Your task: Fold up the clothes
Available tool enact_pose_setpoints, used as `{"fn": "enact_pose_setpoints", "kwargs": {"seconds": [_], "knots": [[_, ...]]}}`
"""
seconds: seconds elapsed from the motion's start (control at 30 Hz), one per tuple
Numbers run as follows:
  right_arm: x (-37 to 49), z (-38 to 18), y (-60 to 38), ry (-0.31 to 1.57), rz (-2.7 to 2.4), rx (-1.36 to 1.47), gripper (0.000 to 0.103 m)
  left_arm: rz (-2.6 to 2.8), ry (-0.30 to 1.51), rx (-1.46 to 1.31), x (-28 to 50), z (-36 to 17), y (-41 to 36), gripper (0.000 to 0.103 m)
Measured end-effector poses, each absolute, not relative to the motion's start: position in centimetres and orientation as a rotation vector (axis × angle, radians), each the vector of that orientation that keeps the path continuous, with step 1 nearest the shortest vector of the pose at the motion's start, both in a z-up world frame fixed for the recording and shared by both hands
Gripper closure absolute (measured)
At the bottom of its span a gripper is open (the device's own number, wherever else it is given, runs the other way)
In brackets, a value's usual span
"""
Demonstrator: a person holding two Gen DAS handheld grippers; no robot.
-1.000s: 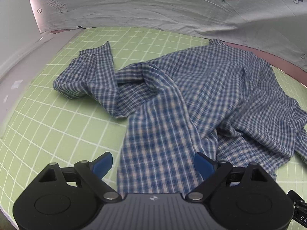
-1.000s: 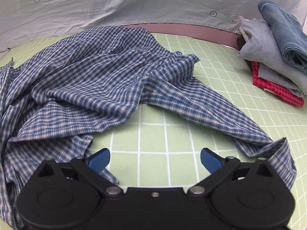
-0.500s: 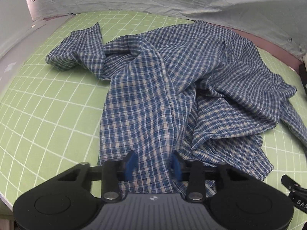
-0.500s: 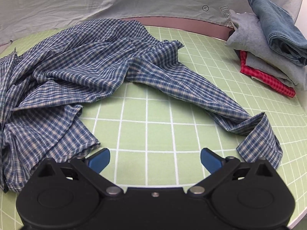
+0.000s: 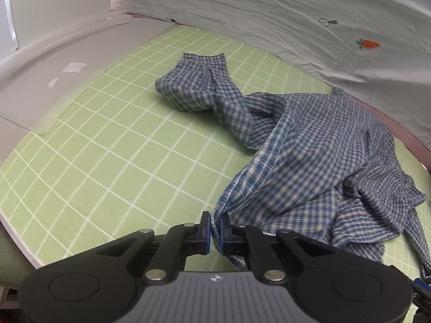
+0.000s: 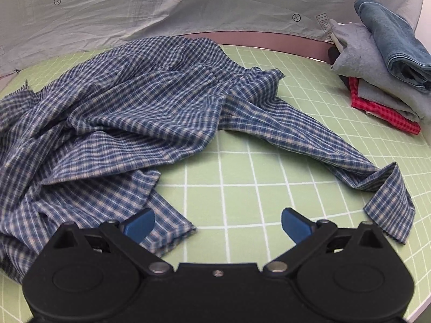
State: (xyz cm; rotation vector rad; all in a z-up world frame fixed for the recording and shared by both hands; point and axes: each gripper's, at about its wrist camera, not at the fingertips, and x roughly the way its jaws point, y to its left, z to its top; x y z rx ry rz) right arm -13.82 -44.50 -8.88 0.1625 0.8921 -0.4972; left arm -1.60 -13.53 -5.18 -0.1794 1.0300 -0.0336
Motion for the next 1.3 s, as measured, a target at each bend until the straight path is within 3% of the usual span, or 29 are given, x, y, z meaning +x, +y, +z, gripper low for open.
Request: {"fn": "enact_pose_setpoints", "kwargs": {"seconds": [0.27,0.5,0.6,0.63,0.67,0.7,0.77,0.8,0.83,1.13,1.27,1.3], "knots": [[-10.4,-7.7,-40.3,0.863,-0.427,0.277,0.007,-0.030,1.102,-0.173,0.6,-7.1,-9.2,0.095],[-6.9,-8.4,-36.9,0.882,-0.382,0.372,0.015,-0.168,1.171,-0.118,1.7,-8.5,-9.4,0.070],[-6.0,-9.2,-36.1,0.907,-0.373,0.409,0.027,-0.228,1.200,-0.095,2.2,-9.1,-9.4,0.058],[-5.8,-9.5,-35.9,0.914,-0.369,0.423,0.035,-0.234,1.203,-0.091,2.2,-9.2,-9.4,0.058],[-5.7,-9.8,-35.8,0.918,-0.360,0.431,0.053,-0.227,1.201,-0.093,2.3,-9.2,-9.4,0.058],[-5.7,-10.0,-35.8,0.921,-0.351,0.432,0.062,-0.219,1.199,-0.095,2.3,-9.2,-9.3,0.059],[-6.1,-9.9,-35.8,0.912,-0.333,0.423,0.099,-0.204,1.195,-0.098,2.4,-9.3,-9.2,0.065],[-6.5,-9.6,-35.9,0.899,-0.336,0.407,0.102,-0.197,1.193,-0.100,2.4,-9.3,-9.2,0.092],[-6.9,-9.2,-36.2,0.885,-0.342,0.389,0.102,-0.190,1.191,-0.102,2.5,-9.3,-9.1,0.100],[-13.0,-7.1,-44.9,0.811,-0.695,0.295,0.103,-0.122,1.172,-0.118,2.8,-9.5,-8.7,0.099],[-14.9,-8.1,-48.8,0.876,-0.753,0.314,0.100,-0.088,1.152,-0.129,2.4,-9.4,-8.8,0.091],[-15.5,-8.3,-49.4,0.879,-0.746,0.342,0.097,-0.081,1.149,-0.126,2.2,-9.4,-8.9,0.083]]}}
